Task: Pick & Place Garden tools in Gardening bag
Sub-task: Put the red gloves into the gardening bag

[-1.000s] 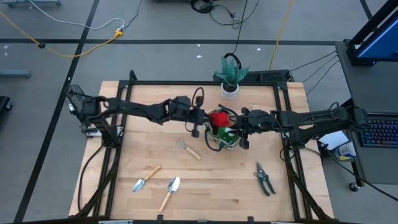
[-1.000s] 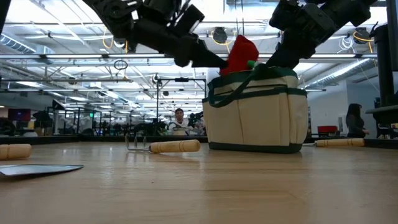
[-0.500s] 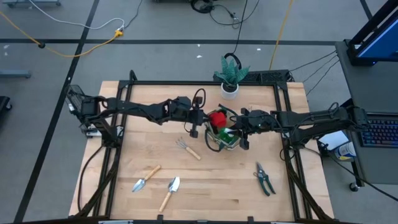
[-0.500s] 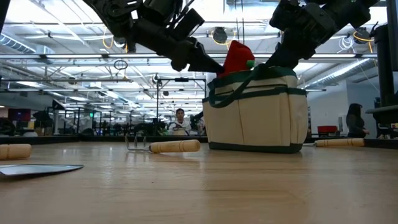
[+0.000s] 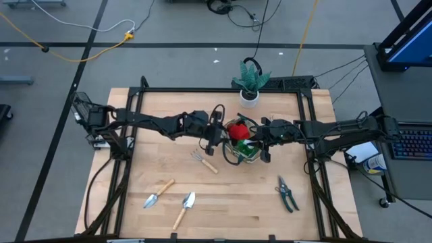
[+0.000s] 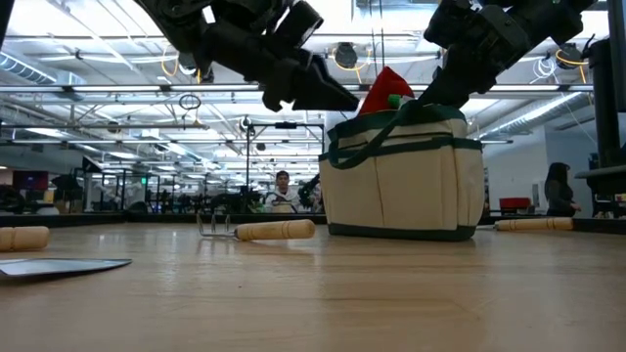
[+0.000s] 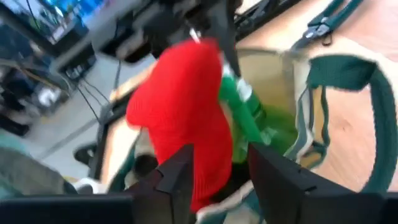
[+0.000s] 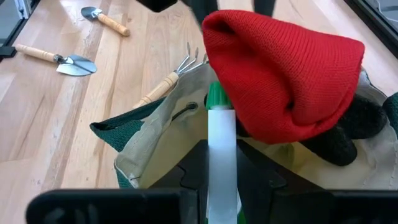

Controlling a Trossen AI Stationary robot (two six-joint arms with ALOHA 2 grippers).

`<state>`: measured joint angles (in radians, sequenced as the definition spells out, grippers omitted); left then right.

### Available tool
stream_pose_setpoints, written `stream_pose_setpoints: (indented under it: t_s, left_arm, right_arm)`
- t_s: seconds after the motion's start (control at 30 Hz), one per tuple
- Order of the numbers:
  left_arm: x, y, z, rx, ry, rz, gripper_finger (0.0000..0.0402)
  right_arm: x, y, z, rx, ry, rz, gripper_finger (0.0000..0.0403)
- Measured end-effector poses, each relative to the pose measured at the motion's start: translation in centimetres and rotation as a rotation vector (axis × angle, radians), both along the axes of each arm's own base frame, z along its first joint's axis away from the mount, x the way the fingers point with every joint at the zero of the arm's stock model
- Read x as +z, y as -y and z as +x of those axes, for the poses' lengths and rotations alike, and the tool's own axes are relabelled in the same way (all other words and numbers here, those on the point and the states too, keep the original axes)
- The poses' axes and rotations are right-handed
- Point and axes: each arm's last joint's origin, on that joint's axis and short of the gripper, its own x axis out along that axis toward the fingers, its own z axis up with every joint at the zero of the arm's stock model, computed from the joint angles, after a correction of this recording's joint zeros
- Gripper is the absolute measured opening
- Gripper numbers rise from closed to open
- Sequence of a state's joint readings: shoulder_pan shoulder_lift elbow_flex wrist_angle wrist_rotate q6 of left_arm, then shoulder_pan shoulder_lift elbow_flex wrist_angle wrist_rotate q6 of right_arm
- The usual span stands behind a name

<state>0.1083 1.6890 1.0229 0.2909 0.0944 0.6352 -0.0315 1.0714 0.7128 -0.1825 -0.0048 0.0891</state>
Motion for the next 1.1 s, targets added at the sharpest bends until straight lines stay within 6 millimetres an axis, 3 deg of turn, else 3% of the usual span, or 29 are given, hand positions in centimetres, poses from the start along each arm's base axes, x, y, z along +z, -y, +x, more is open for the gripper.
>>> stream_pose_setpoints:
  t_s: [0.17, 0.3, 0.53, 0.77, 0.97, 1.1]
  left_arm:
    - [1.1, 0.9, 0.1, 0.074, 0.073, 0.066, 0.0171]
    - [2.7, 0.8, -0.4, 0.095, 0.137, 0.089, 0.0156]
    - [5.3, -1.3, 1.4, -0.028, 0.102, -0.132, 0.0104]
    - [4.8, -1.8, 3.4, -0.106, -0.015, -0.192, 0.0047]
    - [2.0, -2.2, 4.6, -0.091, -0.069, -0.198, 0.0006]
    - [0.4, -2.8, 5.1, -0.056, -0.104, -0.209, 0.0007]
  right_arm:
    - [0.0, 0.0, 0.0, 0.000, -0.001, 0.000, 0.0055]
    - [0.0, 0.0, 0.0, 0.001, -0.002, 0.000, 0.0055]
    - [0.0, 0.0, 0.0, 0.003, -0.002, -0.003, 0.0055]
    - [0.0, 0.0, 0.0, 0.003, 0.004, -0.003, 0.0055]
    - [0.0, 0.0, 0.0, 0.003, 0.005, -0.003, 0.0055]
    - [0.0, 0.0, 0.0, 0.003, 0.007, -0.003, 0.0055]
